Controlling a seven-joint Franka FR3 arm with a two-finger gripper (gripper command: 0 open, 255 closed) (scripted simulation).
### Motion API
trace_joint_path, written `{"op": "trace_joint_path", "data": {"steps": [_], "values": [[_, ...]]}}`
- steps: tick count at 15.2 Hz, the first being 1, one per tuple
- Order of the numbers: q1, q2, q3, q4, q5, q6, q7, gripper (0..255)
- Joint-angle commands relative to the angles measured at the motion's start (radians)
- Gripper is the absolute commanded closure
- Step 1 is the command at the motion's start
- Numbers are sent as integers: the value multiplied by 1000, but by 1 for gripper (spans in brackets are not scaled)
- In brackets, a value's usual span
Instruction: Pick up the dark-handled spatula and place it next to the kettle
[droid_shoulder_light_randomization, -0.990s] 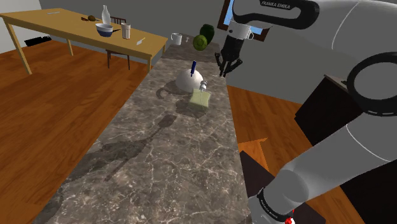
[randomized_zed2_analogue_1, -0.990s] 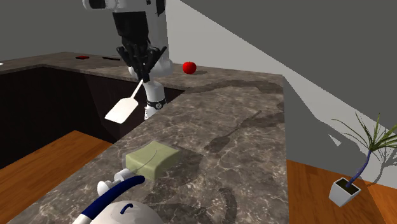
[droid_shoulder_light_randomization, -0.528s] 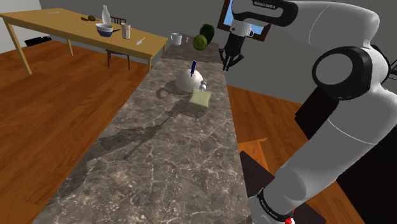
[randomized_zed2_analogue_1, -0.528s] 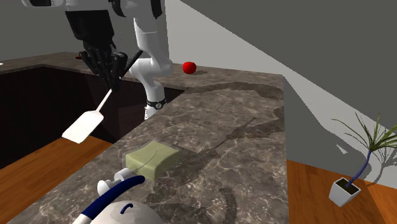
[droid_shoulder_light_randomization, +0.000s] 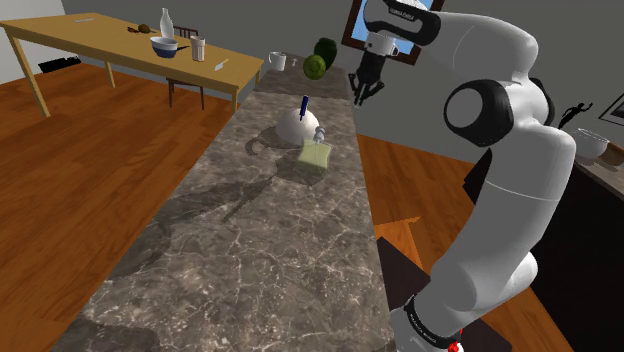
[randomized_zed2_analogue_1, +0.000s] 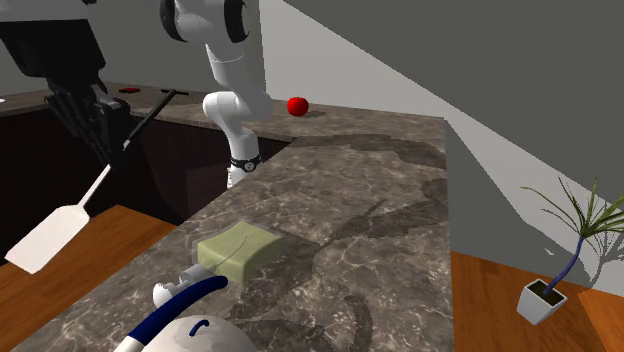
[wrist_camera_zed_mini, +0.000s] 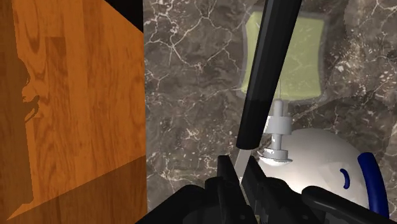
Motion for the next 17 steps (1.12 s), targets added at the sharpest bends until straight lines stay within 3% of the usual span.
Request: {"op": "trace_joint_path", "data": {"steps": [1, 17], "values": [[-2, 7, -1, -12, 1, 20, -5, 255], [3, -26, 0, -278, -1, 252, -10, 255]]}}
